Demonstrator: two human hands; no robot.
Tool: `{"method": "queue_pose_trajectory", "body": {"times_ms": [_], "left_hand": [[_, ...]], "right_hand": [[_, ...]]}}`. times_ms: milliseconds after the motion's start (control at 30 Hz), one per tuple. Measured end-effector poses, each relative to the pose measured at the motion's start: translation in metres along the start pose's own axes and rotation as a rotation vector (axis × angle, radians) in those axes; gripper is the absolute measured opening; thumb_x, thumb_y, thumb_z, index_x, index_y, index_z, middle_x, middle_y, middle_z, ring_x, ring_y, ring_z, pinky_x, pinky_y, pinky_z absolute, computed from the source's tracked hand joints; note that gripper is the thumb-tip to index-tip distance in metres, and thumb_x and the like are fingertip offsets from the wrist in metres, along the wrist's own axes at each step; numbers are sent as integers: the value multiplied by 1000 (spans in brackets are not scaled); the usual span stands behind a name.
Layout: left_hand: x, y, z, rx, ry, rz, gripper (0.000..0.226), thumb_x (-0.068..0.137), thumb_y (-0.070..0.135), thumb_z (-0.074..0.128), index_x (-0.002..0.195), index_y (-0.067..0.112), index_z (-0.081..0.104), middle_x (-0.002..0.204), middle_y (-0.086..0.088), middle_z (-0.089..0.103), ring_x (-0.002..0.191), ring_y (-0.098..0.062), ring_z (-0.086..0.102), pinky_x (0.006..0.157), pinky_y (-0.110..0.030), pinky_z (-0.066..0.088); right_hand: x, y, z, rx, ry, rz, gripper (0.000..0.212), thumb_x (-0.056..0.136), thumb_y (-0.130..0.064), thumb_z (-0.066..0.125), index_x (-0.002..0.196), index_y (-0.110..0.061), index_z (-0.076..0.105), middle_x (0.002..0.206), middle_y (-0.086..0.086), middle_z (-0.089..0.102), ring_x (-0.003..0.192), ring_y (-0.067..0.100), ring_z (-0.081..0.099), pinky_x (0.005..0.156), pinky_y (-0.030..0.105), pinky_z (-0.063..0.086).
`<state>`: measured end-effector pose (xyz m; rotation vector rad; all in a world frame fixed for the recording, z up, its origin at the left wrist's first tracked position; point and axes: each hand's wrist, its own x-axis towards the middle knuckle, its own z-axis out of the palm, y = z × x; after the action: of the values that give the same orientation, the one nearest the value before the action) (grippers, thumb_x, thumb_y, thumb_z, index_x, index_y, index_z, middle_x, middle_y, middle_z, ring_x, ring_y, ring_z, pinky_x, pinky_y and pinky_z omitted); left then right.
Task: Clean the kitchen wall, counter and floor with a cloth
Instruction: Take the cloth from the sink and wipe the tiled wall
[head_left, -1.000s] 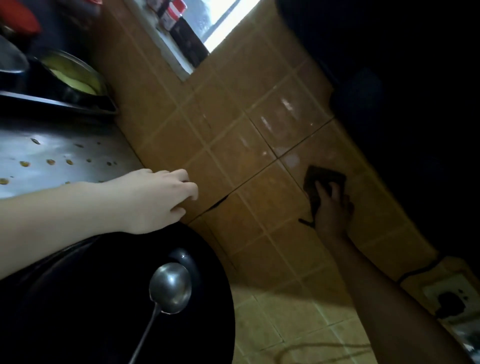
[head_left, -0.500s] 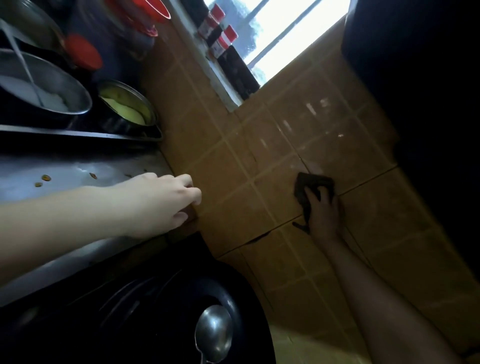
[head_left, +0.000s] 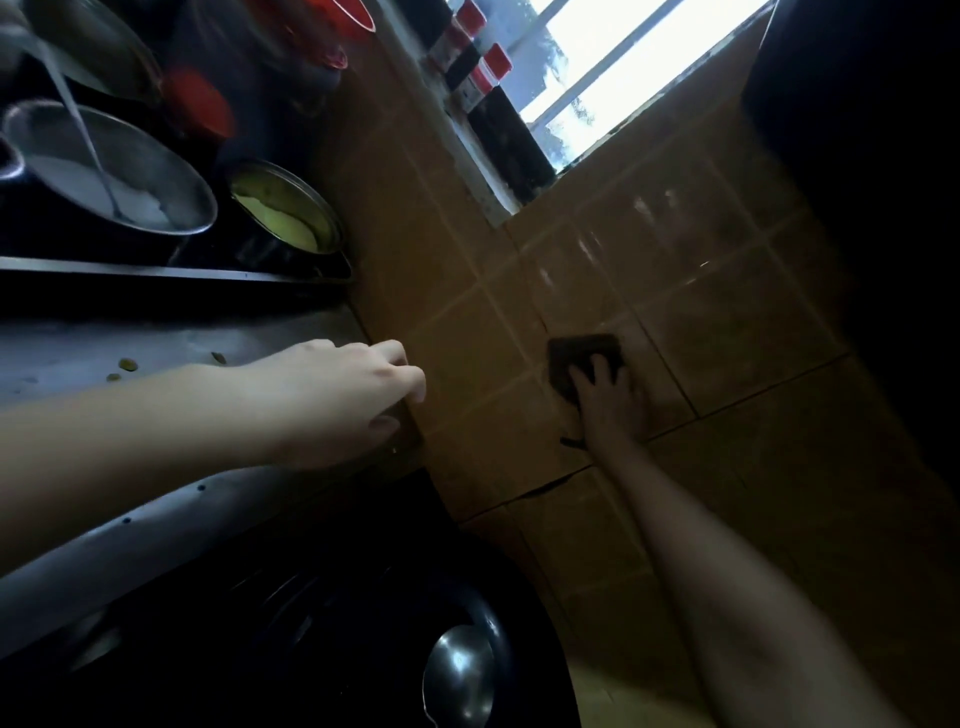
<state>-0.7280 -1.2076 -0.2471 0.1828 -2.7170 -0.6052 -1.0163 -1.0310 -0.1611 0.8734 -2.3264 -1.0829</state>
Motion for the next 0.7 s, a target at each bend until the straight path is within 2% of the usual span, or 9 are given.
{"method": "queue_pose_trajectory", "body": {"times_ms": [100,267,333,400,467,567,700], "left_hand": [[-4,7,7,13,-27,-4,32,97,41,39,129,39,36,133,10,37,105,-15,53,77,-26,33],[-4,28,22,11,-38,-23,31,95,42,41,126,39,39,131,10,39,102,-14,55,83,-28,40],[-4,43,32,-1,-59,-23,31,94,42,41,126,40,39,131,11,38,90,-12,51,77,-27,38],[-5,61,43,5,-84,-17,32,95,41,40,126,41,38,133,11,37,79,-9,38,72,-25,33],[-7,78,53,2,-88,-3,32,94,41,40,126,41,38,133,11,37,84,-10,44,73,-26,36],[-8,104,63,-25,-94,22,31,95,41,40,126,40,38,132,10,37,105,-16,53,79,-29,41],[-8,135,74,-23,-115,53,31,96,40,38,127,38,37,130,9,37,106,-17,53,74,-27,35]], "right_hand": [[-17,-4,21,-110,-98,-124,82,83,-34,67,147,-28,16,154,6,13,132,34,28,102,43,33],[-58,6,64,-137,-170,-188,101,69,-43,79,147,-28,15,156,4,12,134,34,26,103,45,32],[-73,12,78,-110,-181,-184,103,67,-43,80,146,-29,16,155,4,12,133,35,26,102,45,33],[-88,18,91,-112,-176,-182,102,66,-41,81,145,-30,17,154,3,14,131,34,28,100,45,35],[-104,26,104,-118,-170,-184,99,68,-39,80,145,-31,19,154,2,14,130,34,29,98,44,36],[-128,43,123,-126,-177,-214,98,70,-40,78,146,-31,17,155,2,13,128,35,29,98,44,35],[-162,67,145,-118,-215,-249,100,73,-46,76,148,-29,12,157,4,9,132,37,26,102,46,31]]}}
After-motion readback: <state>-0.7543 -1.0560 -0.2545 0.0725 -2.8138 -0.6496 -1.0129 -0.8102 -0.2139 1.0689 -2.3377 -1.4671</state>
